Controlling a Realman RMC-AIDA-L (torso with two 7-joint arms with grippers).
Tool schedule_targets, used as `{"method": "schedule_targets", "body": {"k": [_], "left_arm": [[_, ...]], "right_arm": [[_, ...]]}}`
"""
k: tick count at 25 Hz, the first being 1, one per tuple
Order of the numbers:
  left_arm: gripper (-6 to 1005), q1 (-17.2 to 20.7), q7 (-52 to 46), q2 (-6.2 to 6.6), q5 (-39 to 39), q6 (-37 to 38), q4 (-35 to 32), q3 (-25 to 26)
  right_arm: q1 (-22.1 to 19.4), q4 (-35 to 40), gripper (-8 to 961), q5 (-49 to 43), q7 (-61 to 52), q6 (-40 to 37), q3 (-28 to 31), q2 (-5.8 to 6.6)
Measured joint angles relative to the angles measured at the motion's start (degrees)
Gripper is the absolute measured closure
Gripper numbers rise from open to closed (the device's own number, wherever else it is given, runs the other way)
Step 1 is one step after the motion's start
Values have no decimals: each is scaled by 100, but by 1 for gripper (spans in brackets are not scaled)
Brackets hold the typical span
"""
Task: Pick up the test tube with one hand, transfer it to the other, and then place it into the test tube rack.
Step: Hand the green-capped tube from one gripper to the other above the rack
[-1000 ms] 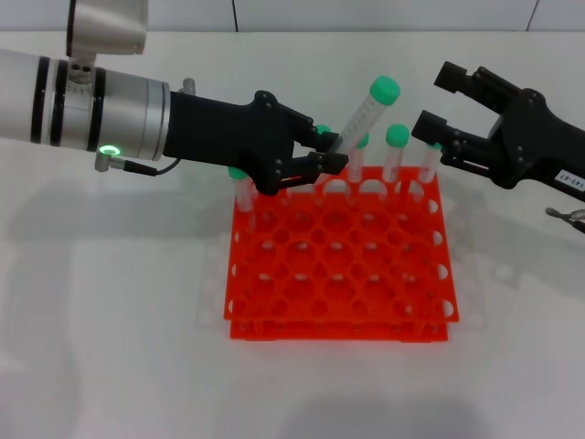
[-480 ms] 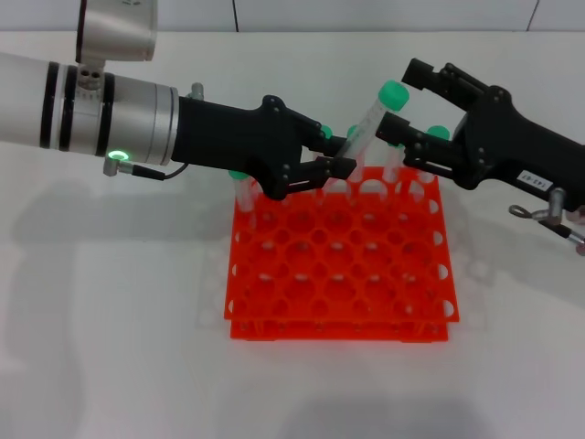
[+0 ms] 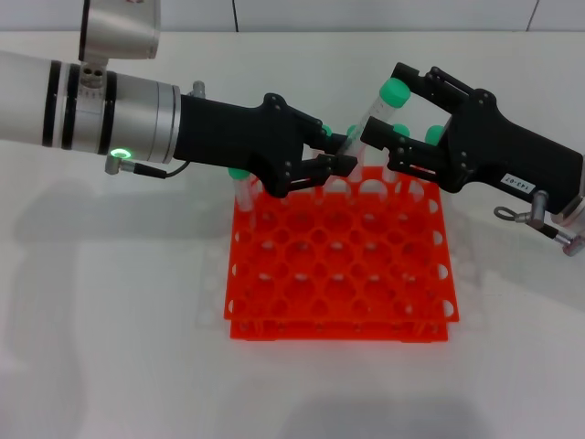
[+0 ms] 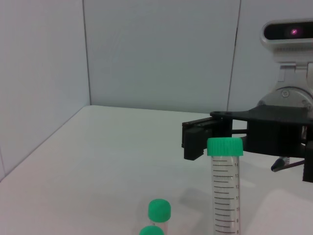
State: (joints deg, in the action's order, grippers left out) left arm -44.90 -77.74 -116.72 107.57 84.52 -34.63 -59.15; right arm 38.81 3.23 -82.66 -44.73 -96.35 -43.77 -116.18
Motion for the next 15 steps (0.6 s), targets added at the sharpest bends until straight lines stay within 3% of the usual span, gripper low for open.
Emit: {"method": "schedule_targets", "body": {"k": [9, 14, 15], "left_arm": [[782, -11, 12, -10, 19, -14, 0, -14], [781, -22, 1, -68, 126, -16, 0, -18], [781, -22, 6, -73, 134, -18, 0, -17]], "right_arm": [[21, -6, 116, 26, -107, 66, 22, 0], [42, -8, 286, 31, -337, 118, 52, 0], [46, -8, 365, 31, -353, 129, 47, 0]]}}
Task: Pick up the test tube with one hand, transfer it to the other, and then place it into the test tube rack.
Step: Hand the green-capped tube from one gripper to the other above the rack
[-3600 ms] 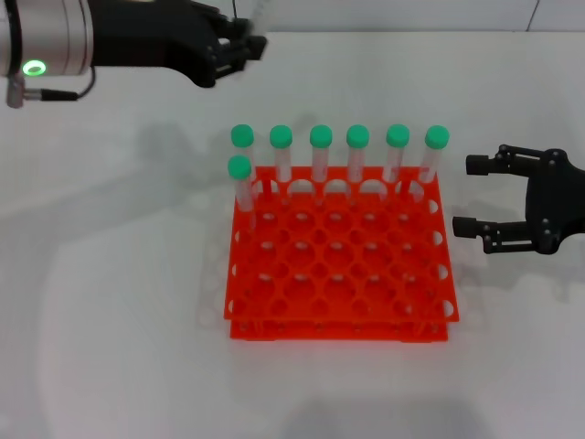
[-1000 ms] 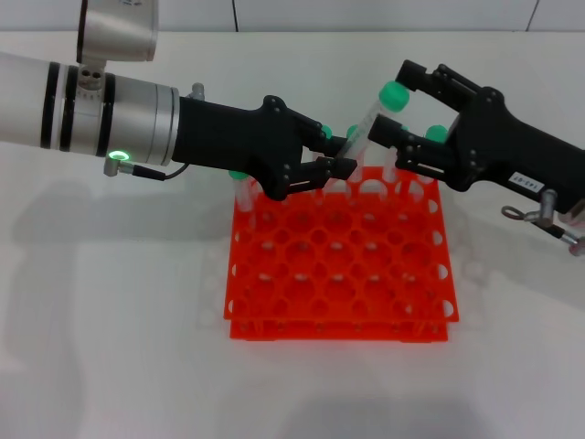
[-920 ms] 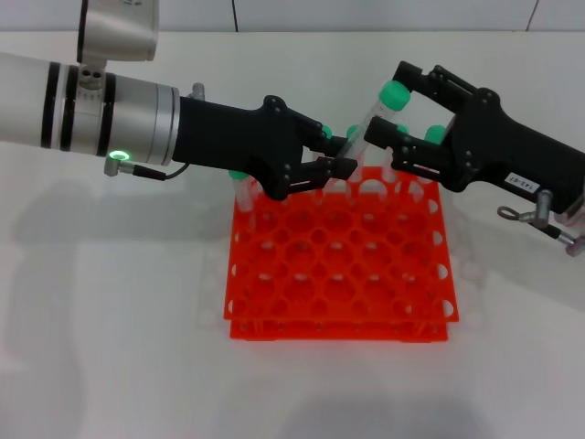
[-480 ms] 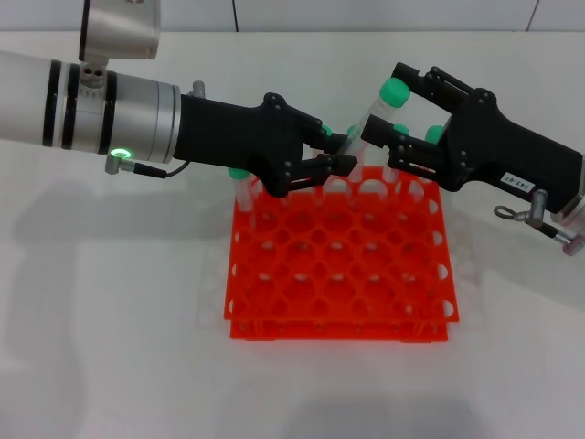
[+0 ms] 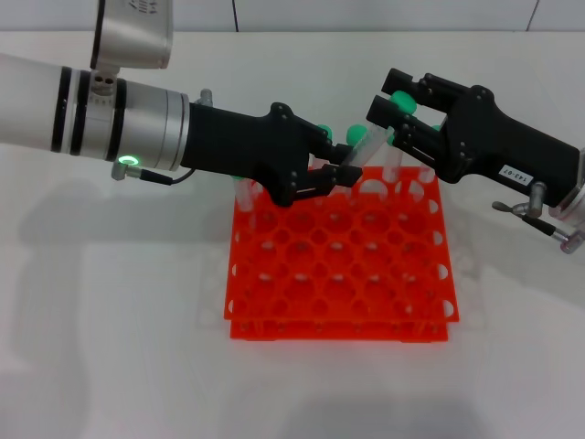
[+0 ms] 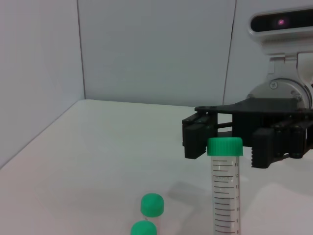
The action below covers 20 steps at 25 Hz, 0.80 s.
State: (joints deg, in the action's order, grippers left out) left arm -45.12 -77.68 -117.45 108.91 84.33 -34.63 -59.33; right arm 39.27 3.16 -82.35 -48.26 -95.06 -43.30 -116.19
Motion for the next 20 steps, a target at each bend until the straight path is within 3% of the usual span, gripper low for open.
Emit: {"method": "schedule_targets", "body": {"k": [2, 6, 13, 20], "left_arm": [[780, 1, 10, -8, 4, -2, 0, 0], [779, 1, 12, -13, 8, -2, 0, 0], [778, 3, 0, -41, 10, -10, -5, 0], [777, 3, -48, -119, 6, -117, -55, 0]], "right_arm": [[13, -4, 523, 0, -7, 11, -19, 0], [29, -16, 596, 5, -9, 36, -27, 0], [-1, -25, 683, 16, -12, 69, -20, 0], [-33, -25, 686, 20, -14, 38, 21, 0]]}}
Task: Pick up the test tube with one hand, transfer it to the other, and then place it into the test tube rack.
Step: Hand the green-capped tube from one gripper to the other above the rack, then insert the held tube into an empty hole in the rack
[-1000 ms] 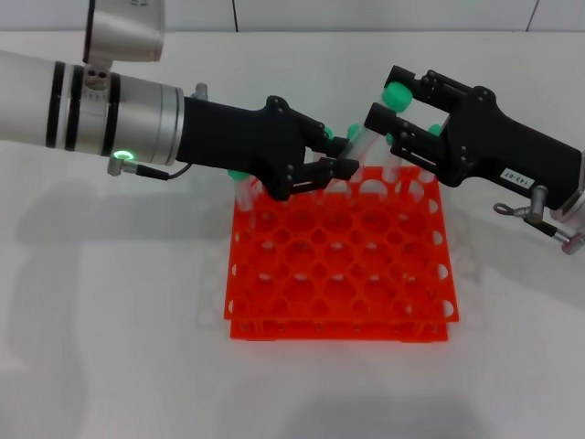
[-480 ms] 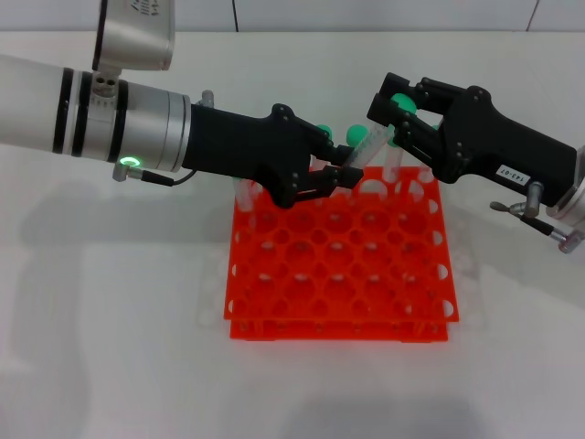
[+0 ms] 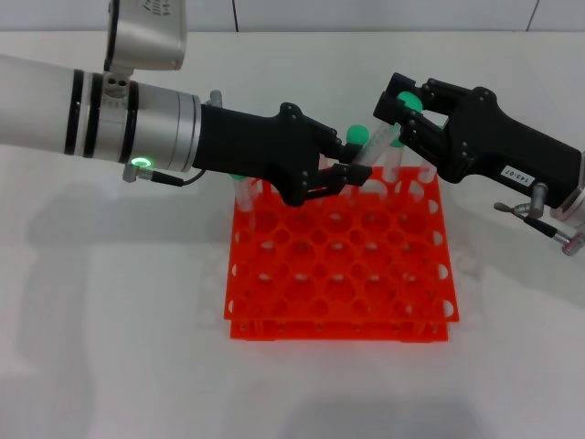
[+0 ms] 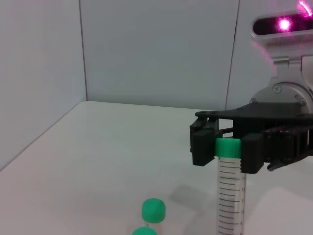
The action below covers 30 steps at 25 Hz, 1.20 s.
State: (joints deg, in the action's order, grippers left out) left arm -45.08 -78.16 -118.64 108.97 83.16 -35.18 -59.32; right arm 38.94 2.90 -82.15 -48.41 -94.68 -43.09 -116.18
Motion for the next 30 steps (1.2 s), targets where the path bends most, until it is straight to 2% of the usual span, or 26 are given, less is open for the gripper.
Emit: {"method": "schedule_targets", "body": {"k": [12, 18, 21, 25, 27, 30], "left_arm": [[774, 8, -656, -31, 12, 14, -86, -4], [531, 196, -1232, -28, 121, 314, -717, -42], [429, 428, -1714, -18, 179, 578, -1404, -43], [304, 842, -2528, 4, 272, 968, -2658, -41], [248, 1165, -3067, 1, 415, 1137, -3573, -36], [162, 1698, -3496, -32, 556, 1210, -4593, -27]], "right_arm": [[-11, 8, 688, -29, -10, 3, -9, -2], [-22, 63, 687, -21, -135, -24, -24, 10], [-39, 76, 687, -18, -150, -71, -22, 19], [-80, 88, 687, -15, -151, -134, -14, 49], [-127, 154, 687, -15, -176, -146, -24, 59], [-201, 391, 687, -37, -338, -153, -63, 49]]}}
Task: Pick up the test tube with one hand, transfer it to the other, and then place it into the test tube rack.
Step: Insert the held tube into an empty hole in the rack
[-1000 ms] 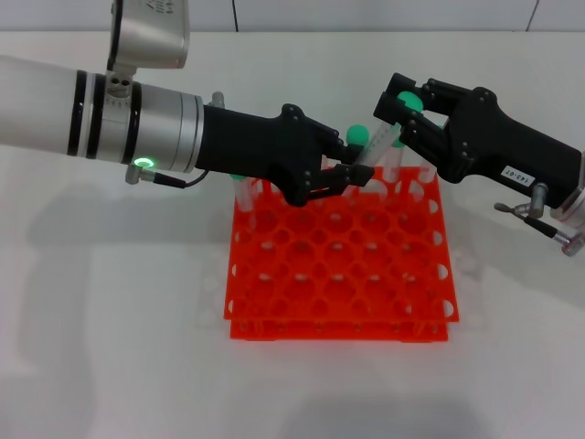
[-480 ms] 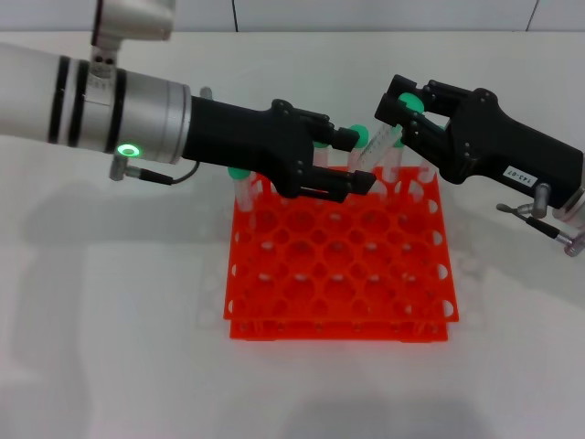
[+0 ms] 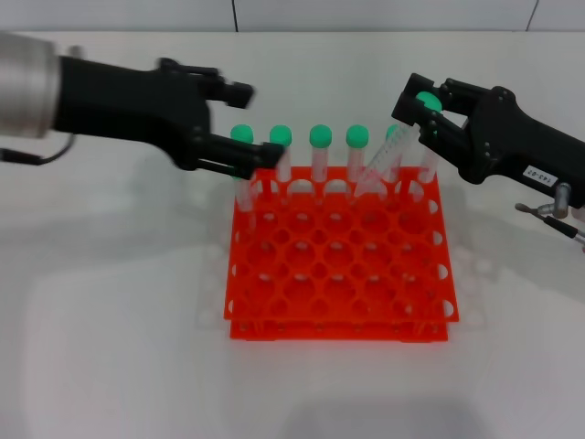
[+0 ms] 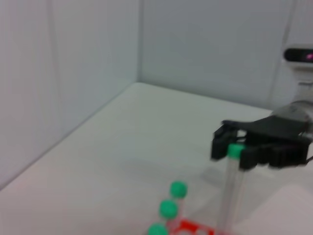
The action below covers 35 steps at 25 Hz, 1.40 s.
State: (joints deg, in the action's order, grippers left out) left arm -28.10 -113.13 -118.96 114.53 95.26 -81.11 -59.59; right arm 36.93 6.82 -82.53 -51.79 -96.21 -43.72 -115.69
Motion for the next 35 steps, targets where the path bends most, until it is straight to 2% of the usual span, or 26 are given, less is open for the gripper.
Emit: {"method": "schedule_targets", "body": {"k": [2, 6, 11, 15, 21, 25, 31, 35], "left_arm": [[133, 440, -148, -13, -26, 4, -614, -16], [127, 1395, -50, -21, -341, 4, -1289, -20], [125, 2361, 575, -46, -839, -117, -1300, 10], [125, 2960, 1174, -69, -1126, -350, -919, 18], [125, 3273, 2197, -67, -1657, -373, 215, 373], [126, 3322, 2695, -68, -1791, -296, 804, 682], [130, 3257, 3058, -57, -1798, -222, 1324, 1025], [132, 3235, 3162, -53, -1800, -250, 1452, 1061]], "right_arm": [[-14, 78, 687, -20, -78, -24, -12, -1], [33, 282, 687, -25, -217, -59, -73, 5], [180, 632, 688, -23, -532, 12, -313, -7], [388, 823, 688, -27, -768, 55, -586, 5], [585, 1228, 688, 2, -1196, 364, -1177, -13], [774, 1223, 688, 21, -1229, 548, -1280, -42], [1055, 1014, 688, 249, -1337, 922, -1476, -49], [1161, 860, 688, 822, -1270, 1263, -2126, -49]]}}
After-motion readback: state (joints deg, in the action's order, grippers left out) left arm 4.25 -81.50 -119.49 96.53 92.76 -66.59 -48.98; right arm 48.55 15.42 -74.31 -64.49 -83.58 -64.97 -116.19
